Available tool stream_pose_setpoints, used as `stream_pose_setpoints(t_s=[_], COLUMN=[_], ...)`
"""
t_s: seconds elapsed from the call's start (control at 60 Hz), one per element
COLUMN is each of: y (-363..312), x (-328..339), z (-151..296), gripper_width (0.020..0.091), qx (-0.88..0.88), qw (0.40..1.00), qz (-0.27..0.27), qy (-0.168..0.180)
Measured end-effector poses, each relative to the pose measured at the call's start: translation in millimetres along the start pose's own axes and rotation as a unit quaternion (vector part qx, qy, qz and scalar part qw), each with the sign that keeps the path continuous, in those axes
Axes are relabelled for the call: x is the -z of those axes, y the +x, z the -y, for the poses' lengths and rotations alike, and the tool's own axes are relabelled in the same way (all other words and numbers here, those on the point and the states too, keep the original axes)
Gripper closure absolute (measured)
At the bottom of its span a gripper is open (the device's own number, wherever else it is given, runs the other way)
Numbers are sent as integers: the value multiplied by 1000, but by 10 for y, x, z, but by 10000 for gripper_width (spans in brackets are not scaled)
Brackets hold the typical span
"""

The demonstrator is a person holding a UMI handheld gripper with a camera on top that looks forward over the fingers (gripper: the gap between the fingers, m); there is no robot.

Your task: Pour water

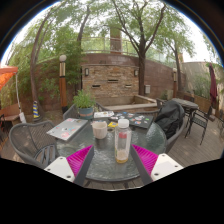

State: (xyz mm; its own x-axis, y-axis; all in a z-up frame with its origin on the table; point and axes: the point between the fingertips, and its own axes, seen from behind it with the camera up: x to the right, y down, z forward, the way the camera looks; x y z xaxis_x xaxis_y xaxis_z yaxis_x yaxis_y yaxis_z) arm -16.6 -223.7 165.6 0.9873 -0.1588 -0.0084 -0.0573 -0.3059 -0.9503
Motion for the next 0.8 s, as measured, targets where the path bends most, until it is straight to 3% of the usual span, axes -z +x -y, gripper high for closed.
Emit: stream_pose_setpoints(t_s=[0.2, 0.333, 0.367, 0.4, 0.55, 0.65, 0.717, 0.8], y=[411, 367, 332, 349, 378, 373, 593, 846], x=[-1381, -1846, -1903, -1957, -2019, -2090, -2147, -2273], z=[-389, -325, -301, -326, -279, -340, -225, 71], gripper_width=[278, 284, 373, 632, 647, 682, 683, 715], qx=[-19, -26, -21, -14, -11, -15, -17, 19], qw=[1000, 998, 998, 998, 997, 998, 1000, 1000], qz=[13, 42, 46, 42, 29, 45, 19, -14], qy=[6, 38, 46, 43, 65, 28, -3, 0])
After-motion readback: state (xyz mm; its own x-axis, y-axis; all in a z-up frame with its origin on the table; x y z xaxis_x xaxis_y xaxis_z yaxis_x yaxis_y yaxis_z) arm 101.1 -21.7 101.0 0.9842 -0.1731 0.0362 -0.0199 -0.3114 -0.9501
